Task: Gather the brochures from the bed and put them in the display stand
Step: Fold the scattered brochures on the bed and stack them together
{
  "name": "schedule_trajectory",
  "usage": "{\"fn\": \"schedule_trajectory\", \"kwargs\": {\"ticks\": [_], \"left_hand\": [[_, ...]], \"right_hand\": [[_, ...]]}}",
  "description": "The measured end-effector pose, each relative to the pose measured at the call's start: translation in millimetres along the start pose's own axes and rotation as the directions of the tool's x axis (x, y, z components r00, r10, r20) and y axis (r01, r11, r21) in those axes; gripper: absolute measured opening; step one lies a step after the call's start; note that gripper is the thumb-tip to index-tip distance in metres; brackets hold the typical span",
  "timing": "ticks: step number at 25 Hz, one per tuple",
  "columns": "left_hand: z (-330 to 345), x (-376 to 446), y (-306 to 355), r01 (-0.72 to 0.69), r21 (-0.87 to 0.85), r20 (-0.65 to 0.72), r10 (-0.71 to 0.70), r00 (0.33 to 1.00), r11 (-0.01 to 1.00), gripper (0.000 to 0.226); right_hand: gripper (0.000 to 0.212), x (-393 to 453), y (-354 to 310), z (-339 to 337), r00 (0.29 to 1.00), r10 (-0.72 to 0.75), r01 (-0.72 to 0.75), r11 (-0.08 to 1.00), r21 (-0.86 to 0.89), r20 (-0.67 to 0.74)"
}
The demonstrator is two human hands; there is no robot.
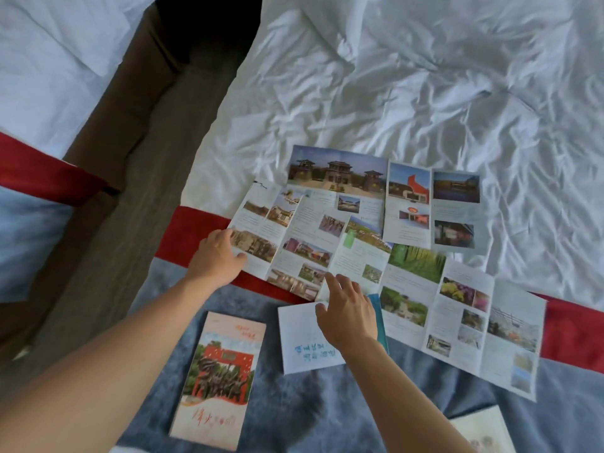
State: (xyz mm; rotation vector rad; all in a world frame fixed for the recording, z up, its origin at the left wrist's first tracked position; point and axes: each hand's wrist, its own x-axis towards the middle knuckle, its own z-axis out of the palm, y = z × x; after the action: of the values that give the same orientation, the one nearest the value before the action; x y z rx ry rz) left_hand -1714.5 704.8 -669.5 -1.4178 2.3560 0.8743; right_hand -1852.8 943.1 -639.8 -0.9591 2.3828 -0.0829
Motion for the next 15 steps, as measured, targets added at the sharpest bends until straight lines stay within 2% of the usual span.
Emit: {"fn": "schedule_trajectory", "kwargs": {"ticks": [2,4,8,10,12,15], "left_hand": [[6,18,3,0.074,-0.039,0.033,-0.072,0.997,0.997,0.059],[13,29,8,0.122,-0.113,0.006,-0.122,0.993,0.986,0.051],[11,31,22,0.103,-0.328,-0.25,-0.191,0.949,0.939,0.031],[2,28,29,0.05,-0.416,-0.313,-0.195,0.93,0.908,0.029],[-6,25,38,0.013,-0.497,-0.273,-0.17,0.947,0.868,0.035],[-11,20,53,0.077,-0.699,-0.056,-0.162,0.985,0.711,0.045]], "right_hand": [[0.061,16,10,4,1.0,-0.013,0.013,1.0,0.014,0.018],[0.063,28,18,10,0.999,-0.016,0.015,1.0,0.026,0.032],[0.065,39,27,14,0.999,-0.002,-0.001,0.998,0.065,0.049],[0.067,40,28,12,0.999,0.013,-0.017,0.996,0.083,0.049],[0.066,42,30,7,0.999,0.031,-0.034,0.995,0.094,0.041],[0.065,41,35,0,0.997,0.071,-0.074,0.991,0.112,0.033]]}}
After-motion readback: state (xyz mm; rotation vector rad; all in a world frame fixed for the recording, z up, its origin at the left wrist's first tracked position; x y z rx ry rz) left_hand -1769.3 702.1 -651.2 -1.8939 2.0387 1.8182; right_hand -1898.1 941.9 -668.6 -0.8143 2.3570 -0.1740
